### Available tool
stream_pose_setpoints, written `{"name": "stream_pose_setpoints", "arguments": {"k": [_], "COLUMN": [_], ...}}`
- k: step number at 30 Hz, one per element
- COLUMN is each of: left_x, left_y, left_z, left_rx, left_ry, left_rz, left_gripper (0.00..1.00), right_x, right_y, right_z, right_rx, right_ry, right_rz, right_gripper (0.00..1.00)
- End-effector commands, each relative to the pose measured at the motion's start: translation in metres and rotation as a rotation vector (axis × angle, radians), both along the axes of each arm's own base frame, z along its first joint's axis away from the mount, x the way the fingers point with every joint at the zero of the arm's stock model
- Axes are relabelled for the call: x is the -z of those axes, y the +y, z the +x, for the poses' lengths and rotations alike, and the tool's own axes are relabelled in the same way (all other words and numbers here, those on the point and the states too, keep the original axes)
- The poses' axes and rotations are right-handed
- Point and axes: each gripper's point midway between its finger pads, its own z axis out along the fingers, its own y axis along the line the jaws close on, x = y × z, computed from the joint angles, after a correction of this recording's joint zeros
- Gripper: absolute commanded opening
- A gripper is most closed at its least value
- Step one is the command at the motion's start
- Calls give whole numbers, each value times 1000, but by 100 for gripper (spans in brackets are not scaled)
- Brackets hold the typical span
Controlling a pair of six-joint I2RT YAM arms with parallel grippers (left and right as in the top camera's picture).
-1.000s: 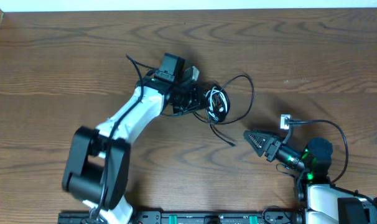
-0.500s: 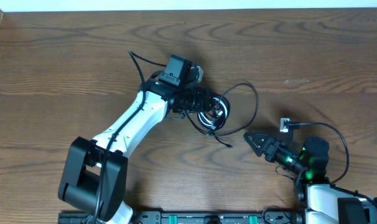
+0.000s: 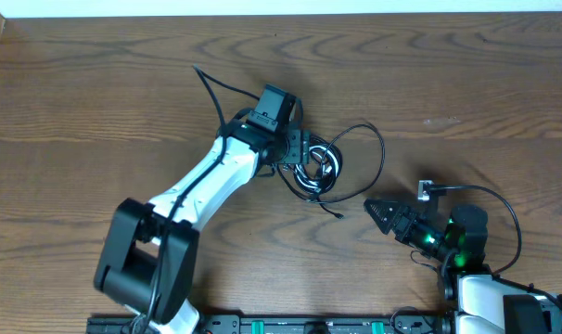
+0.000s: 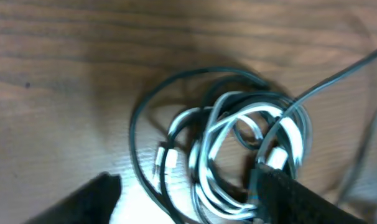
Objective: Untangle cables
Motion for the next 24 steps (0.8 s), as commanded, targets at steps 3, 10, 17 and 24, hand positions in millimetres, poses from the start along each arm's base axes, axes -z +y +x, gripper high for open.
{"name": "stream_pose_setpoints", "arguments": {"k": [3,10,17,24], "left_x": [39,36,46,64], "left_y": [4,-15,-8,-13], "left_z": [-1,0,6,-2], "left_rx": [4,144,159,183], "left_ry": [52,-17,-51,6], "left_rz": [73,93,178,160], "left_gripper": [60,58,44,45], "right_x": [4,10,24,30], "right_y": [-4,-9,-12,-13], "right_z": [2,4,-3,-8], "right_rx": [17,53,66,58], "right_ry": [1,17,92,113], "right_rz": [-27,-54,-68,-86], "right_gripper": [87,88,88,88]}}
